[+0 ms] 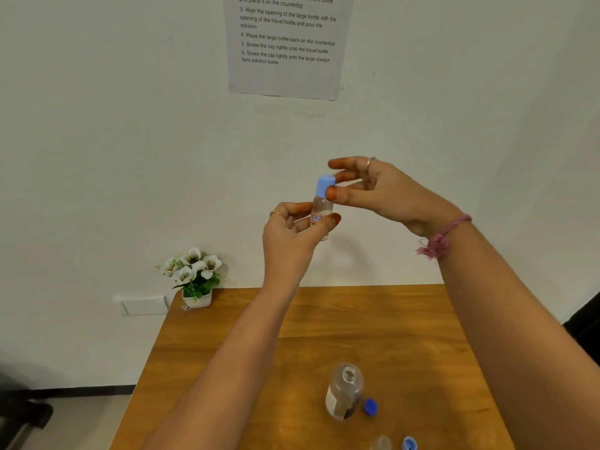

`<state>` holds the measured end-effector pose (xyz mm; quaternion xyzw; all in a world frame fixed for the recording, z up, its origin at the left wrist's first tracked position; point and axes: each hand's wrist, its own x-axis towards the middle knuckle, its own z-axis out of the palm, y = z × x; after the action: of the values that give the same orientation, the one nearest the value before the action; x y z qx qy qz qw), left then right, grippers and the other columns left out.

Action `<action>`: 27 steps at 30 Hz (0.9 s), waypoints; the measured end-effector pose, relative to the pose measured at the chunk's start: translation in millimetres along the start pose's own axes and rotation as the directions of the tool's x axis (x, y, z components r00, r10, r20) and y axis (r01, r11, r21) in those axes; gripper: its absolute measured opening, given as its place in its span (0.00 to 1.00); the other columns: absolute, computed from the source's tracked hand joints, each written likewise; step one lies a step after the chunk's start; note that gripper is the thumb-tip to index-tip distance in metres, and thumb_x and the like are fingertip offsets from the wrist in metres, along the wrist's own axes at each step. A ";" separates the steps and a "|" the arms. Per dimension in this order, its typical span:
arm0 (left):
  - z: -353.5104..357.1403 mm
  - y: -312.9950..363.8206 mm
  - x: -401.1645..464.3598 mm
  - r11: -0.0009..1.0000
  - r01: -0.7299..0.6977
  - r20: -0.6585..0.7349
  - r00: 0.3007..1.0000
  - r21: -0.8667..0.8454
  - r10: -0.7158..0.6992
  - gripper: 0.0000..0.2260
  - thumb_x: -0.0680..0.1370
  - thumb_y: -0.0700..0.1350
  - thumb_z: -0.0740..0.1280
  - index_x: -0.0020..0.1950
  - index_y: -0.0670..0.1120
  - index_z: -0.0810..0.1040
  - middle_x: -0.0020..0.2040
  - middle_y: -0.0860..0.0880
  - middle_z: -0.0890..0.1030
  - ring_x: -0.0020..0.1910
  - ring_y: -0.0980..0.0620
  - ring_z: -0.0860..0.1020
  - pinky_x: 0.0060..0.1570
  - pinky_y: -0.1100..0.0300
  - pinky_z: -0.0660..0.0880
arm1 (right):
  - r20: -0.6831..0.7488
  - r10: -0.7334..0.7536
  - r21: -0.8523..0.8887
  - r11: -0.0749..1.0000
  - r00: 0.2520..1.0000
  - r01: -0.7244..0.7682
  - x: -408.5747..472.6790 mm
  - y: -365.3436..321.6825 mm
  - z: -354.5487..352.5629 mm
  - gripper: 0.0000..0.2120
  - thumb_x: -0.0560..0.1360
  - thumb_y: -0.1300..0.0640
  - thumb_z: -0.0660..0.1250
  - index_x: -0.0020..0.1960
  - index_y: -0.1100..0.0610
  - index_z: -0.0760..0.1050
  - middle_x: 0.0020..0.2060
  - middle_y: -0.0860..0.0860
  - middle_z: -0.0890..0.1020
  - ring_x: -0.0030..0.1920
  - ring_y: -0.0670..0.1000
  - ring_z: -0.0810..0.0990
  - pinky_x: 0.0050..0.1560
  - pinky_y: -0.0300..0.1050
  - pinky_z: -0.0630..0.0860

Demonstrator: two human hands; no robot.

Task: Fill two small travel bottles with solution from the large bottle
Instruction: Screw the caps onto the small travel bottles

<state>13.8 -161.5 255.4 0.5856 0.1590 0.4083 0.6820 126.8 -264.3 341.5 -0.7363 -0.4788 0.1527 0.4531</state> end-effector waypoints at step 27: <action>9.6 -20.2 -5.8 0.997 0.016 -0.042 0.999 0.076 -0.013 0.18 0.68 0.44 0.79 0.55 0.43 0.79 0.50 0.43 0.84 0.50 0.45 0.83 0.50 0.47 0.81 | -0.257 0.058 0.370 0.928 0.965 0.043 -14.1 23.9 47.0 0.13 0.74 0.59 0.70 0.58 0.57 0.78 0.50 0.51 0.84 0.50 0.43 0.82 0.45 0.29 0.75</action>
<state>24.3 -171.8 237.7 0.6013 0.1929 0.4092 0.6586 102.4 -254.8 293.5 -0.6527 -0.3737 0.1432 0.6433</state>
